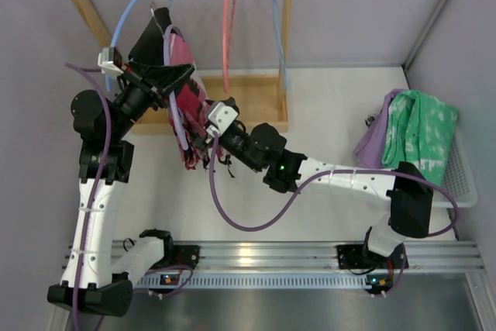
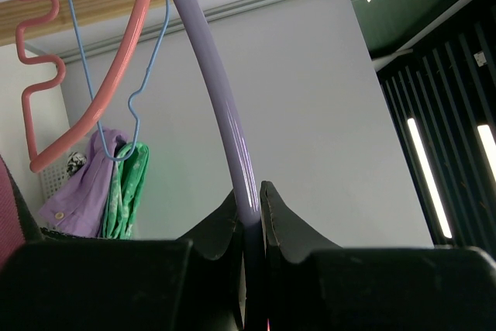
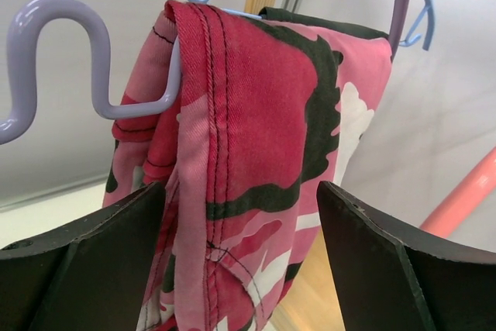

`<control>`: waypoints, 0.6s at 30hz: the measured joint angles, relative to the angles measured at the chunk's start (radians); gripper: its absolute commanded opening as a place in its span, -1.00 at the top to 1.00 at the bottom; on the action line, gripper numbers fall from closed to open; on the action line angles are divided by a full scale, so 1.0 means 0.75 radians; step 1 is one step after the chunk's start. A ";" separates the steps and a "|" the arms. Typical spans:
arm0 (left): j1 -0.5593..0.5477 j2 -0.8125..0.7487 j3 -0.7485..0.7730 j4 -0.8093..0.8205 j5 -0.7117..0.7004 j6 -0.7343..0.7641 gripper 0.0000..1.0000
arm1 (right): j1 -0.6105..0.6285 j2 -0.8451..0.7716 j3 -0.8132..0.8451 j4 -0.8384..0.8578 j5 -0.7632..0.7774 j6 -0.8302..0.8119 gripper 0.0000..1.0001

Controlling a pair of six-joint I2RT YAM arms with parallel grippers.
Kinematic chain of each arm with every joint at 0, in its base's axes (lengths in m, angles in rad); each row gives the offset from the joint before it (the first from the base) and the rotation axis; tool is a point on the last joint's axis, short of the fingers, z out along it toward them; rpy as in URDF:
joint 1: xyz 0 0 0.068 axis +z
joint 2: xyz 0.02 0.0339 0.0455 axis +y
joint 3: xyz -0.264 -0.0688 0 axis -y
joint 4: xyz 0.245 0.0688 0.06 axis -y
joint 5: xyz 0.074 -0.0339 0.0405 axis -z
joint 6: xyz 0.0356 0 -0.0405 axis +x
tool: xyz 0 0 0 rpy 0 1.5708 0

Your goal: Remove the trousers from the hanger

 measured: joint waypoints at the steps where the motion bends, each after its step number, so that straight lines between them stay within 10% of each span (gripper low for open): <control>1: 0.000 0.000 0.000 0.000 0.001 0.000 1.00 | 0.000 0.001 0.000 -0.002 -0.004 0.007 -0.61; 18: 0.000 0.000 0.000 0.001 0.000 0.000 1.00 | -0.001 0.020 0.034 -0.042 0.007 0.025 -0.46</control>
